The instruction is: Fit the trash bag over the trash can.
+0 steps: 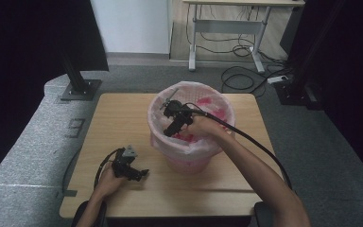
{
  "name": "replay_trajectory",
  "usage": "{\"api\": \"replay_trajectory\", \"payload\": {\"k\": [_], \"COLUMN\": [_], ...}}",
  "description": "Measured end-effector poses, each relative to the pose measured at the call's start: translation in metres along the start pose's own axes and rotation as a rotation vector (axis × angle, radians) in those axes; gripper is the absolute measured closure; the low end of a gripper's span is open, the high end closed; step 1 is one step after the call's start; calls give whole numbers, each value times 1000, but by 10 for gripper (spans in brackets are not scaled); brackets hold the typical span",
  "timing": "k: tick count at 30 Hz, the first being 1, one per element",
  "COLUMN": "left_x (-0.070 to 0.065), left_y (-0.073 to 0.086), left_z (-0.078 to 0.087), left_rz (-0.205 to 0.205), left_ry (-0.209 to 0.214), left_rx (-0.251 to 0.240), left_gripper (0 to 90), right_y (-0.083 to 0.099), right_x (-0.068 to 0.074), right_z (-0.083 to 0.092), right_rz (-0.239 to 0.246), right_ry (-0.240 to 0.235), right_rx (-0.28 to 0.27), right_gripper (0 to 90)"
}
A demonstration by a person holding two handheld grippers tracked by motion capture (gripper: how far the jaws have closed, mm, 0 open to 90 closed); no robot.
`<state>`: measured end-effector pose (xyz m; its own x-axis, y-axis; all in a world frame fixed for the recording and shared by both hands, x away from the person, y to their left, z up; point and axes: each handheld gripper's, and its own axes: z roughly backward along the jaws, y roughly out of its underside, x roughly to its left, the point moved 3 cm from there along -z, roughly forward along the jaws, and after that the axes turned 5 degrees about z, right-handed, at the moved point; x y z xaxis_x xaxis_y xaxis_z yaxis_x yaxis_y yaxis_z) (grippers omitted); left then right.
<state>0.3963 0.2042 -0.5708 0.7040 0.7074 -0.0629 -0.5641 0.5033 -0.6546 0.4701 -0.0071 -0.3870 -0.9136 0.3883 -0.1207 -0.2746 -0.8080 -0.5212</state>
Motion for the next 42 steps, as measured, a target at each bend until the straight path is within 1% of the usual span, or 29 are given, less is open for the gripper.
{"api": "replay_trajectory", "payload": {"k": [2, 3, 4, 5, 7, 8, 10, 12, 13, 15, 17, 19, 20, 21, 23, 25, 27, 28, 29, 31, 33, 36, 37, 39, 40, 42], "left_x": [0, 0, 0, 0, 0, 0, 0, 0, 0, 0, 0, 0, 0, -1, 0, 0, 0, -1, -1, -1, -1, -1, -1, -2, -2, -2], "left_y": [0, 0, 0, 0, 0, 0, 0, 0, 0, 0, 0, 0, 0, 0, 0, 0, 0, 0, 0, -1, -1, -1, -1, -1, -1, -1], "left_z": [0, 0, 0, 0, 0, 0, 0, 0, 0, 0, 0, 0, 0, 0, 0, 0, 0, 0, 0, -1, -1, -1, -1, -1, -1, -1], "left_rz": [0, 1, 1, 1, 2, 1, 1, 1, 1, 1, 1, 1, 4, 4, 2, 2, 2, 2, 3, 2, 4, 3, 3, 3, 3, 2], "left_ry": [-1, -1, -1, -1, -2, -2, -2, -1, -1, -1, -1, -2, -2, -2, -1, -1, -1, -1, -1, -2, -1, -1, -2, -2, -2, -2], "left_rx": [0, 0, 0, 0, 0, 0, 1, 1, 1, 1, 1, 1, -1, -1, 0, 0, 0, 0, 0, 1, -2, -1, -1, -1, -1, 0], "left_gripper": [0, 0, 0, 0, 0, 0, 0, 0, 0, 0, 0, 0, 0, 0, 0, 0, 0, 0, 0, 0, 0, 0, 0, 0, 0, 0], "right_y": [-3, -3, -2, -1, 6, 10, 22, 33, 37, 41, 44, 44, 43, 42, 38, 35, 32, 30, 28, 24, 20, 12, 10, 7, 7, 8], "right_x": [-1, -3, -6, -10, -21, -27, -40, -54, -60, -66, -69, -67, -66, -66, -66, -65, -61, -57, -52, -39, -25, -4, 0, 3, 2, -4], "right_z": [19, 30, 40, 49, 63, 66, 65, 54, 46, 31, 14, 1, -2, -1, 10, 29, 49, 58, 65, 72, 69, 50, 43, 25, 16, 1], "right_rz": [-13, -10, -5, -11, -36, -47, -78, -107, -130, -175, -184, -174, -163, -152, -156, -137, -149, -146, -132, -121, -145, -171, -174, -167, -165, -181], "right_ry": [-17, -15, -6, 17, 44, 60, 103, 147, 158, 142, 123, 82, 64, 56, 56, 53, 56, 54, 51, 40, 24, 22, 18, 24, 36, 62], "right_rx": [-79, -106, -124, -144, -158, -158, -125, -90, -81, -55, -4, 39, 53, 49, -16, -74, -133, -149, -161, -181, -205, -226, -222, -191, -165, -106], "right_gripper": [150, 135, 132, 133, 130, 129, 130, 134, 135, 132, 143, 139, 142, 140, 151, 139, 138, 132, 131, 129, 129, 130, 129, 130, 130, 140]}}
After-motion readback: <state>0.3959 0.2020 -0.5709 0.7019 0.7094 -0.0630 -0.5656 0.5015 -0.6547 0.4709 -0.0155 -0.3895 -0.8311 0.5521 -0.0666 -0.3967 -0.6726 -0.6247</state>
